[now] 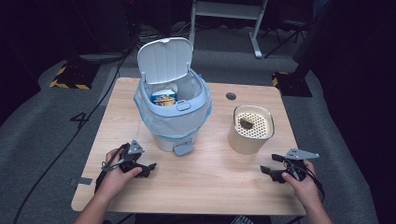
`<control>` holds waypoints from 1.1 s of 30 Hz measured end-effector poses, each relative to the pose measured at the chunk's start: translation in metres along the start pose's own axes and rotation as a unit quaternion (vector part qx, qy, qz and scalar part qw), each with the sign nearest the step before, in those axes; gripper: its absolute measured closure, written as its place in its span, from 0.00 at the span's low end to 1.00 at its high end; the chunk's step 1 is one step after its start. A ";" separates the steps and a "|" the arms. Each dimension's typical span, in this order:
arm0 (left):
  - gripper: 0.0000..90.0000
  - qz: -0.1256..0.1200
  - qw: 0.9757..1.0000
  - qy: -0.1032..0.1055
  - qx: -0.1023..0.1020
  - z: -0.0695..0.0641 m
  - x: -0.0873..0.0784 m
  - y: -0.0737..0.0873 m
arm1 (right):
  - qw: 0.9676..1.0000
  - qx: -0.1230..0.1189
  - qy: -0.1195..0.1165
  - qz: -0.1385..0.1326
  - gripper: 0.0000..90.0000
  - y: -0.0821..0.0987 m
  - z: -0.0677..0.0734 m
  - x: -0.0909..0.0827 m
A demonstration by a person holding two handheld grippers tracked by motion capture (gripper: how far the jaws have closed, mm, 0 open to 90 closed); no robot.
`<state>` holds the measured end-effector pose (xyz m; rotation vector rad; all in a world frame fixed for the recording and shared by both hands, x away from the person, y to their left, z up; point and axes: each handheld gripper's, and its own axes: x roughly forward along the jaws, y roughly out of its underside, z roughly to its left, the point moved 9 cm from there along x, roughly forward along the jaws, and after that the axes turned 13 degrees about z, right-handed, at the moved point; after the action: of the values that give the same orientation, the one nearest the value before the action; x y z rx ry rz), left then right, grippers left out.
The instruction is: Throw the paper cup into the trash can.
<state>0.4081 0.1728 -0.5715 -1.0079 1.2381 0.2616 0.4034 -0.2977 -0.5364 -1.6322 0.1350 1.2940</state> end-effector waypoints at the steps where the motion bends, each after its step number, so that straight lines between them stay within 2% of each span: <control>1: 0.07 0.000 1.000 0.000 0.000 0.000 0.000 0.000 | 1.000 0.001 0.003 0.004 0.23 0.002 -0.001 0.002; 5: 0.07 0.000 1.000 0.001 0.001 0.000 0.000 0.000 | 1.000 -0.006 0.012 0.017 0.22 0.007 -0.004 0.009; 11: 0.07 0.003 1.000 0.009 0.011 0.001 -0.001 0.001 | 0.998 -0.043 0.031 0.042 0.16 0.019 -0.008 0.020; 13: 0.08 0.003 1.000 0.010 0.012 0.002 -0.001 0.001 | 0.998 -0.037 0.027 0.037 0.15 0.019 -0.008 0.021; 19: 0.10 0.003 1.000 0.009 0.007 0.002 -0.002 0.001 | 0.998 -0.044 0.021 0.040 0.14 0.019 -0.009 0.022; 26: 0.17 0.002 1.000 0.006 0.003 0.002 -0.004 0.001 | 0.998 -0.045 0.021 0.040 0.14 0.018 -0.009 0.022; 33: 0.18 0.005 1.000 0.002 0.003 0.002 -0.004 0.000 | 0.998 -0.045 0.021 0.040 0.14 0.019 -0.009 0.022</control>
<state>0.4079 0.1758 -0.5682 -0.9971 1.2473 0.2641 0.4077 -0.3033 -0.5662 -1.7462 0.1709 1.3432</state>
